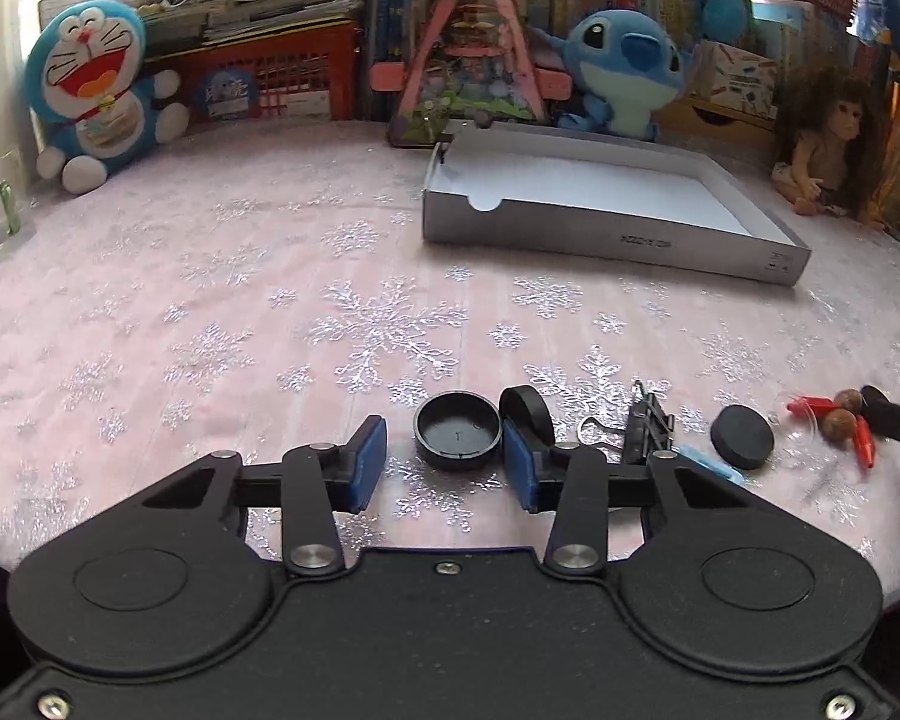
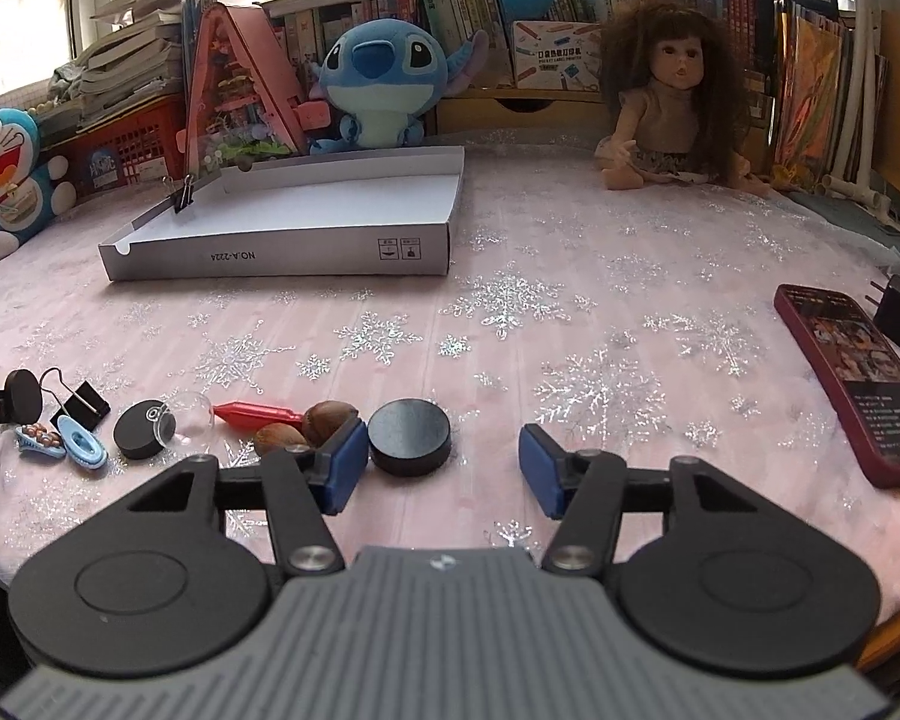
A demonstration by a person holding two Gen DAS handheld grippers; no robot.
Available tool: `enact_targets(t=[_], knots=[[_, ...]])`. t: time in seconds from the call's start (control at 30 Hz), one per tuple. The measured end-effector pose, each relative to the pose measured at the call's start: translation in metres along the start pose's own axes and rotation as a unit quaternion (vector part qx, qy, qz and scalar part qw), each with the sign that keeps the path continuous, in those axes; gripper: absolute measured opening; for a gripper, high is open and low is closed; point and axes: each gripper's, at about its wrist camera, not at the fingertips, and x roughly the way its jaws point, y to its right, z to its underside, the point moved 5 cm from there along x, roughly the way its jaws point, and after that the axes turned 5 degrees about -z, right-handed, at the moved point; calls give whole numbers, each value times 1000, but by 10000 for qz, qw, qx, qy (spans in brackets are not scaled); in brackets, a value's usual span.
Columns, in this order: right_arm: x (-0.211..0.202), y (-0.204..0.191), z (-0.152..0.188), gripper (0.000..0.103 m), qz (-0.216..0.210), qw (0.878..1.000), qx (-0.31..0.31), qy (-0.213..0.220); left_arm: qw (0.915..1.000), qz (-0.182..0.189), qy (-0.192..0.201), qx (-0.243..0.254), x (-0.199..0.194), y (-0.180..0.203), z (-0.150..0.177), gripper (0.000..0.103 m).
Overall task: Organize rigid objects
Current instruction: 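Grasp the open black round lid with the left tool while the right tool grasps the black puck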
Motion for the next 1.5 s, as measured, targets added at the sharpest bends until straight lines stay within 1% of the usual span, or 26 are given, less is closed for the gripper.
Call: enact_targets(t=[0.23, 0.4, 0.57, 0.7, 0.83, 1.0, 1.1, 1.13, 1.27, 1.37, 1.43, 1.5], knots=[[2, -5, -1, 61, 57, 9998, -179, 77, 9999, -96, 72, 48, 4, -1, -1, 42], [7, -12, 3, 61, 61, 9994, -333, 39, 9997, -170, 140, 132, 7, 4, -2, 42], [9, -19, 3, 59, 30, 9989, -460, 69, 9995, -146, 199, 176, 8, 5, -2, 42], [10, -21, 3, 55, -4, 9987, -509, 76, 9995, -17, 232, 230, 5, 8, -2, 30], [10, -23, 2, 52, -37, 9986, -511, 88, 9989, 87, 300, 336, 3, 13, -2, 30], [9, -21, 2, 51, -30, 9989, -469, 93, 9989, 22, 347, 316, 0, 12, -3, 32], [10, -20, 2, 51, -20, 9989, -451, 97, 9988, 23, 414, 259, -4, 8, -3, 41], [10, -19, 2, 51, -16, 9990, -440, 102, 9987, 17, 434, 255, -5, 7, -3, 42], [10, -19, 2, 53, 12, 9991, -407, 116, 9989, 44, 389, 276, -6, 7, 1, 42], [10, -19, 3, 53, 11, 9991, -408, 116, 9989, -11, 361, 301, -4, 7, 4, 42], [11, -20, 3, 53, 11, 9991, -412, 116, 9991, -13, 340, 271, -3, 6, 4, 41], [11, -20, 2, 51, 9, 9989, -448, 115, 9993, 4, 292, 223, -1, 5, 5, 41]])
